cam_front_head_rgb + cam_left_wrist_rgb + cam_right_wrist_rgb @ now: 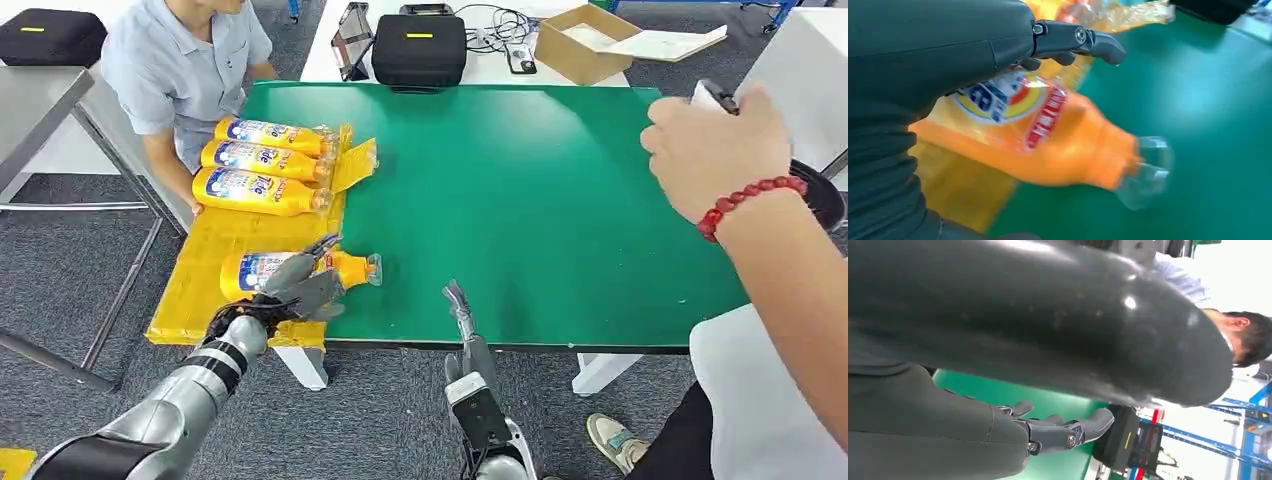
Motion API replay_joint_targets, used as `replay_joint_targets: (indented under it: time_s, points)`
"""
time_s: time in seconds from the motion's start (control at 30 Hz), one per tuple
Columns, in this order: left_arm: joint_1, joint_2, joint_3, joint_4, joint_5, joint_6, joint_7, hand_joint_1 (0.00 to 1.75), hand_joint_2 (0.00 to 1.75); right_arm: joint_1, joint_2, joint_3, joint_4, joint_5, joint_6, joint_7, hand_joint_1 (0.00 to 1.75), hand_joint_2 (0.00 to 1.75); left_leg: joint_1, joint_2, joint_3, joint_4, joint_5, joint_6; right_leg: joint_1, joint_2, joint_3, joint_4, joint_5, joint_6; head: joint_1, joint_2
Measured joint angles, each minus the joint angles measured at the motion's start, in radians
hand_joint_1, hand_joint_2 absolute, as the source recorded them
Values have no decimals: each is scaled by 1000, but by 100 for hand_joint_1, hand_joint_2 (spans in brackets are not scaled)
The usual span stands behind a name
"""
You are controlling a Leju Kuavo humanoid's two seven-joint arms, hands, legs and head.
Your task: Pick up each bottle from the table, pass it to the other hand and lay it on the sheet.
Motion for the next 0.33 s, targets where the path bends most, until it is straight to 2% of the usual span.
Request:
replay_joint_targets:
  time_s: [0.13,0.23,0.33]
  points:
    - [41,2,4,-66,126,-5,-32,0,175,1,0,-4,11,0,6,-8,0,0,0,1,0,0,0,0,1,0,0,0,0,0,0,0]
    - [119,-7,13,-154,219,121,-112,0,175,6,0,-5,13,-3,-7,-14,0,0,0,2,0,0,0,0,1,2,-3,0,0,0,0,0]
    - [240,-44,25,-356,472,237,-224,0,175,28,-2,-6,-3,-20,-63,-15,0,0,0,4,-6,0,0,0,1,4,-9,0,0,0,0,0]
